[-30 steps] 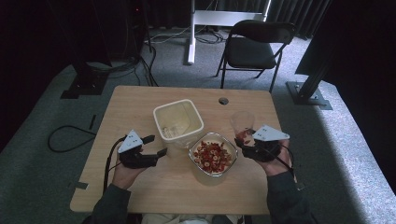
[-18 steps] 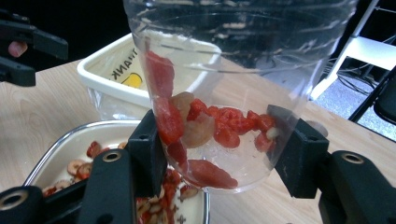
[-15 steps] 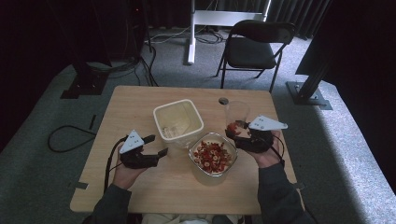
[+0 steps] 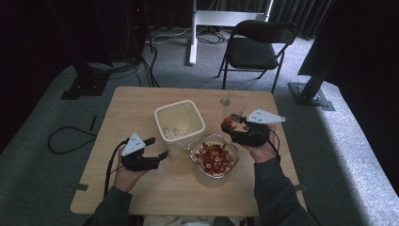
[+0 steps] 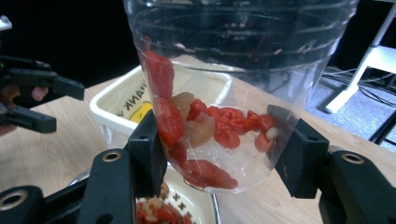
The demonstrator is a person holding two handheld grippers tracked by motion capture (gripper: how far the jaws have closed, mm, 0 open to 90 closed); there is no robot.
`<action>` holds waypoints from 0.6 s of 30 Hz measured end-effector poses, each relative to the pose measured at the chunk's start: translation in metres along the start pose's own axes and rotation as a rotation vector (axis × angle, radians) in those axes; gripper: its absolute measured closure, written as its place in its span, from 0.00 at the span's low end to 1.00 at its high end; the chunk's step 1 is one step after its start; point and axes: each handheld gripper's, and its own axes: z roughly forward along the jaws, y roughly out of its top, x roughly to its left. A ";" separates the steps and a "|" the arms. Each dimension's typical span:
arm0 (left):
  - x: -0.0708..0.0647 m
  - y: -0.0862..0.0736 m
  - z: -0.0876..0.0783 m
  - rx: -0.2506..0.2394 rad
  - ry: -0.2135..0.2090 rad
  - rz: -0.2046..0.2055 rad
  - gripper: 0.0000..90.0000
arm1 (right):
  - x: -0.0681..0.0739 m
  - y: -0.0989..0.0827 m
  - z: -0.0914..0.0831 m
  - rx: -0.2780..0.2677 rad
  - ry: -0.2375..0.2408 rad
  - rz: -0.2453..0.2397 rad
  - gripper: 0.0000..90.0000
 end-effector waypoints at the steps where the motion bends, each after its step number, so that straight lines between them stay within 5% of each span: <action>1: 0.000 0.000 0.000 0.001 -0.001 0.001 0.28 | 0.000 0.000 0.000 0.000 0.000 0.000 0.47; 9: -0.001 -0.001 0.003 0.005 -0.005 0.004 0.28 | 0.003 0.017 0.018 -0.013 0.046 0.007 0.47; 15: -0.003 -0.001 0.006 0.020 -0.008 0.010 0.28 | 0.019 0.046 0.070 0.027 0.120 -0.006 0.46; 16: -0.003 -0.001 0.006 0.022 -0.009 0.009 0.28 | 0.021 0.050 0.081 0.038 0.136 -0.005 0.43; 17: -0.003 -0.001 0.006 0.021 -0.008 0.009 0.28 | 0.024 0.054 0.092 0.039 0.134 0.012 0.29; 18: -0.003 -0.001 0.006 0.023 -0.008 0.009 0.28 | 0.024 0.057 0.104 0.063 0.198 0.039 0.16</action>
